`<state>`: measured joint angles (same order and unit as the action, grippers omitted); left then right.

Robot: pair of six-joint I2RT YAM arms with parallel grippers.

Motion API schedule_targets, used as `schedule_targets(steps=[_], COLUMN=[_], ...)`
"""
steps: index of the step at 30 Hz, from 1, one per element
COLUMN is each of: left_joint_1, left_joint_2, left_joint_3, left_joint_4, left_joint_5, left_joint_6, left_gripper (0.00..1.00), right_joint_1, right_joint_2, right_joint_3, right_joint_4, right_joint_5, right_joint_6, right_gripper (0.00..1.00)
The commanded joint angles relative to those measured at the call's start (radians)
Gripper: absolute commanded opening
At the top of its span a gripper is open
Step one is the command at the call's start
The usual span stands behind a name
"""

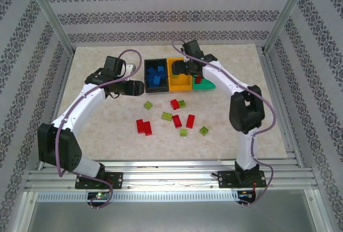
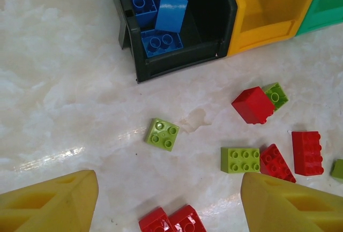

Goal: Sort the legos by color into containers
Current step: Place the lego in the container.

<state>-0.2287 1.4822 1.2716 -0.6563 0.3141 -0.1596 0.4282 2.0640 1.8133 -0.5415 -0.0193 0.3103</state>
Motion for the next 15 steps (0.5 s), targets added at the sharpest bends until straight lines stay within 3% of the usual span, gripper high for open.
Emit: schedule_targets(steps=[1, 5, 15], left_joint_1=[0.009, 0.009, 0.011], left_joint_2=[0.009, 0.011, 0.017], left_joint_3=[-0.006, -0.006, -0.001], left_joint_4=[0.004, 0.005, 0.005], left_joint_5=[-0.024, -0.025, -0.004], left_joint_6=[0.025, 0.024, 0.022], left_gripper=[0.71, 0.71, 0.71], right_joint_1=[0.003, 0.019, 0.048], right_joint_2=[0.050, -0.010, -0.243], right_joint_3=[0.090, -0.006, -0.482], right_joint_4=[-0.116, -0.092, 0.004], right_joint_5=[0.004, -0.006, -0.094], right_joint_6=[-0.037, -0.042, -0.045], right_gripper=[0.80, 0.80, 0.69])
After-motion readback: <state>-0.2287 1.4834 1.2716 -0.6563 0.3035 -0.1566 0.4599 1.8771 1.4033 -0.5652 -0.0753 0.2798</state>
